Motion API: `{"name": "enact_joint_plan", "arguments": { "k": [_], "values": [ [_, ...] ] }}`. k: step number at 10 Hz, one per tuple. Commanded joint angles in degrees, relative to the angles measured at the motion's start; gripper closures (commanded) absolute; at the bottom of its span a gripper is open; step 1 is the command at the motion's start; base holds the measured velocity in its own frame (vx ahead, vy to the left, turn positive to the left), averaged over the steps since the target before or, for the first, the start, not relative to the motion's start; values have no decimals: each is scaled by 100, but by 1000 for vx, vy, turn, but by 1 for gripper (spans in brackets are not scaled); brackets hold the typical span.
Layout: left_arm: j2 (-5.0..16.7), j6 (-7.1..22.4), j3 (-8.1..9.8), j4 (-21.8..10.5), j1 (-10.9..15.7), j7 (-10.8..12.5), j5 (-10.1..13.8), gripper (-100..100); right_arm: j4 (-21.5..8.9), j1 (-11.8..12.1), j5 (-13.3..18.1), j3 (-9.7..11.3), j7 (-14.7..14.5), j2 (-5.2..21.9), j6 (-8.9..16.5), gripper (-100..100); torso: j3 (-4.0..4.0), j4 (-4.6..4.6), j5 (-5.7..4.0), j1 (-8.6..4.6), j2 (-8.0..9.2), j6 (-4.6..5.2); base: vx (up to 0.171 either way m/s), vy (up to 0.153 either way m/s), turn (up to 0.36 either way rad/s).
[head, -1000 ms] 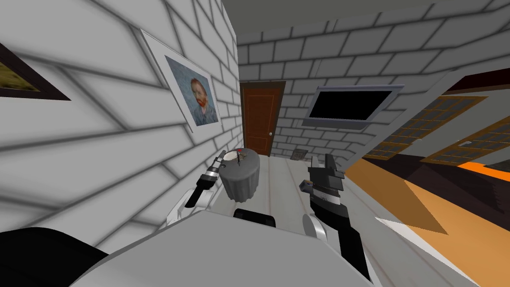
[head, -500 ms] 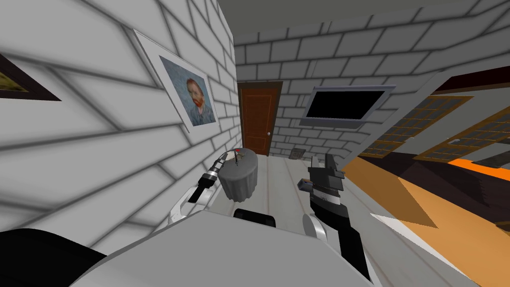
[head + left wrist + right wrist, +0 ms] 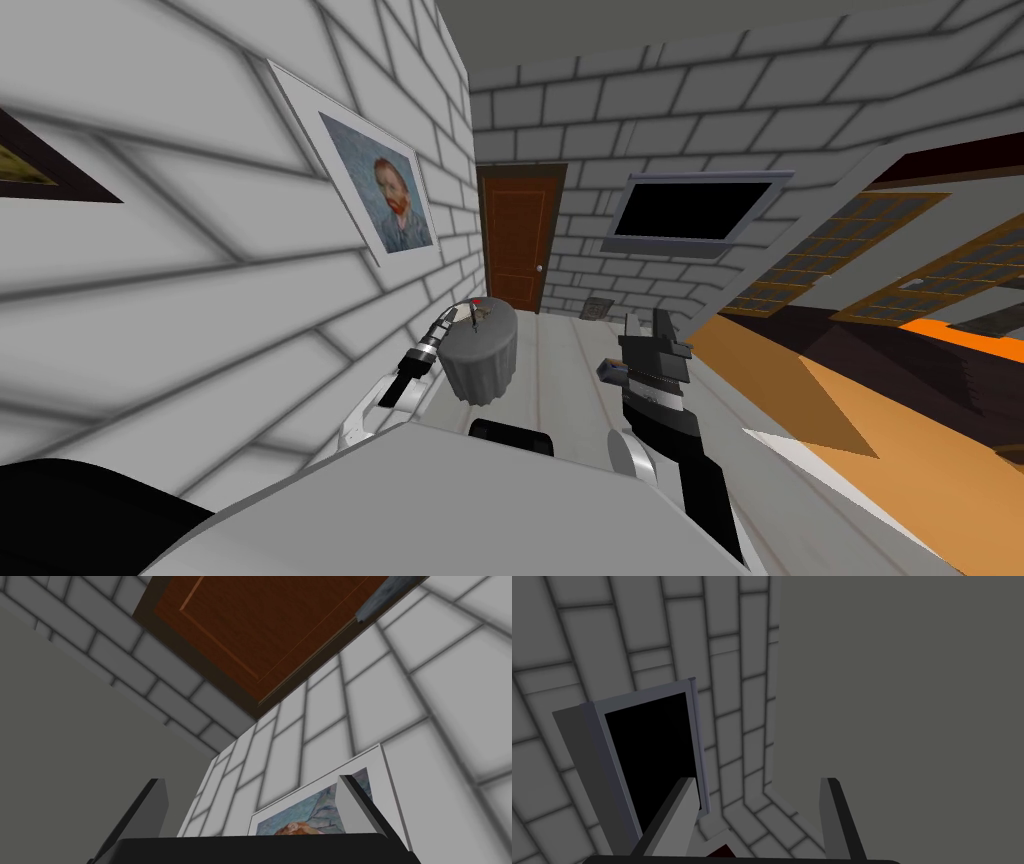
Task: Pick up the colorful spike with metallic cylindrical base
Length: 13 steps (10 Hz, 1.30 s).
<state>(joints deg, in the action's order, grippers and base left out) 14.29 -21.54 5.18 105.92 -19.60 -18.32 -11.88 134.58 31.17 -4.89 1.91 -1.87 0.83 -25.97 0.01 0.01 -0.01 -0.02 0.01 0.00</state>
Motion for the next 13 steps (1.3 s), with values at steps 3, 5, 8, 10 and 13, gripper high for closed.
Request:
{"name": "enact_joint_plan", "arguments": {
  "k": [3, 5, 8, 10, 13],
  "values": [
    [0, 0, 0, 0, 0, 0, 0, -100, 0, 0, 0, 0, 0, 0, 0, 0, -1, 0, 1, 3, -2, 0, 3, 4, 11],
    [55, 5, 21, -285, 152, -114, -77, -100, 0, 0, 0, 0, 0, 0, 0, 0, -3, -1, 0, 0, -5, 0, 12, -14, -19],
    [121, 8, 47, -615, 331, -253, -169, -100, 0, 0, 0, 0, 0, 0, 0, 0, -4, -1, -1, -5, -7, 0, 11, -19, -18],
    [176, 9, 68, -880, 477, -368, -246, -100, 0, 0, 0, 0, 0, 0, 0, 0, -4, -2, -1, -4, -7, 0, 12, -19, -22],
    [272, 10, 106, -1302, 724, -565, -378, -100, 0, 0, 0, 0, 0, 0, 0, 0, -6, -2, -1, -5, -10, 0, 19, -23, -23]
  ]
}}
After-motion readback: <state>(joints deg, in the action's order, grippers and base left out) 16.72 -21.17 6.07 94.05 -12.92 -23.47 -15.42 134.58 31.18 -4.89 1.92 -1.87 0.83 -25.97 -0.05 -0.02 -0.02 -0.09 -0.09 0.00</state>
